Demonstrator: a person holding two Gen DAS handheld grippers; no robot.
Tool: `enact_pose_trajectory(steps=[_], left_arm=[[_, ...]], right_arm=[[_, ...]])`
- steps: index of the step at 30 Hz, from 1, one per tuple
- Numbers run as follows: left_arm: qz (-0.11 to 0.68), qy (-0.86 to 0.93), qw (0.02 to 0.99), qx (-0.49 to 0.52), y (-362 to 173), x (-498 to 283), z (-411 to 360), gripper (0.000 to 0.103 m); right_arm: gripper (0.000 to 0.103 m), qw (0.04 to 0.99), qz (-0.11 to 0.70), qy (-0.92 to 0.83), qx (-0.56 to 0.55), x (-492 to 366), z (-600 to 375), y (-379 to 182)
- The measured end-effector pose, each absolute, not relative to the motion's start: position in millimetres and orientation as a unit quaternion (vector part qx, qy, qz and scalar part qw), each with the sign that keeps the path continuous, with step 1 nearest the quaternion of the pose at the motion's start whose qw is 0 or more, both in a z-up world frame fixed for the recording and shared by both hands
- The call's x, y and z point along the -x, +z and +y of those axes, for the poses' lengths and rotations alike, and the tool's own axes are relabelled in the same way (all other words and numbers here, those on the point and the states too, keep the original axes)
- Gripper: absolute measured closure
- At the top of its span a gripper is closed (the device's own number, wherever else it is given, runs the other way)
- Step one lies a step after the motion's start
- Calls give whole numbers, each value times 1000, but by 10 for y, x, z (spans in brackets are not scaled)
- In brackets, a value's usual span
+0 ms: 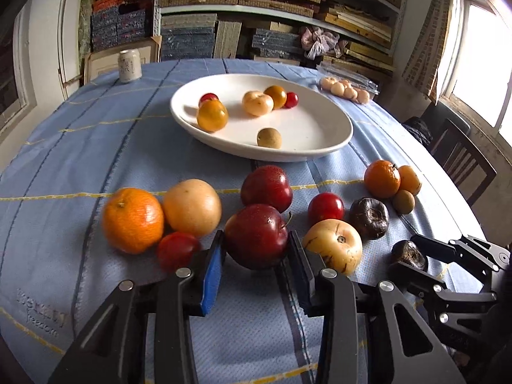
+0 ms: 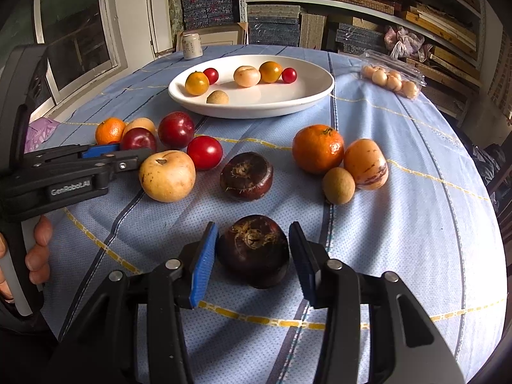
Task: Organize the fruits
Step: 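Grasp a dark brown fruit with the right tool while the left grasps a dark red plum, then carry both fruits over the white plate and open both tools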
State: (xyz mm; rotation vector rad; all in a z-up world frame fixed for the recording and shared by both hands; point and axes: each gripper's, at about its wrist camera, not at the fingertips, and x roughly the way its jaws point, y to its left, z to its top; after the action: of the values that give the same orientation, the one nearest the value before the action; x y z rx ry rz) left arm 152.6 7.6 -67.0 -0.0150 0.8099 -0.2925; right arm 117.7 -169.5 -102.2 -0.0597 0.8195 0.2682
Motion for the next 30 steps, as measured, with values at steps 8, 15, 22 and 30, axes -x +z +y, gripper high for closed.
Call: enact_pose_trajectory(steps=[8,15,22,30], left_arm=[[386,-145,911,19,-599,-1417,183,64],[383,-148,912,19,-575,-1380,195,64],[375,-150,914,21,-492,-1331,227,64],[367,-154,917,25,-318,-1328,231,64]], right_arm=[[42,906,406,113,39,-1206,-1699,-1064],[60,904,409,116,47,-1239,-1646,-1088],[60,910,395,121,34,-1192,-1697,-964],[60,917,378,129,21,-1218,-1811,-726]])
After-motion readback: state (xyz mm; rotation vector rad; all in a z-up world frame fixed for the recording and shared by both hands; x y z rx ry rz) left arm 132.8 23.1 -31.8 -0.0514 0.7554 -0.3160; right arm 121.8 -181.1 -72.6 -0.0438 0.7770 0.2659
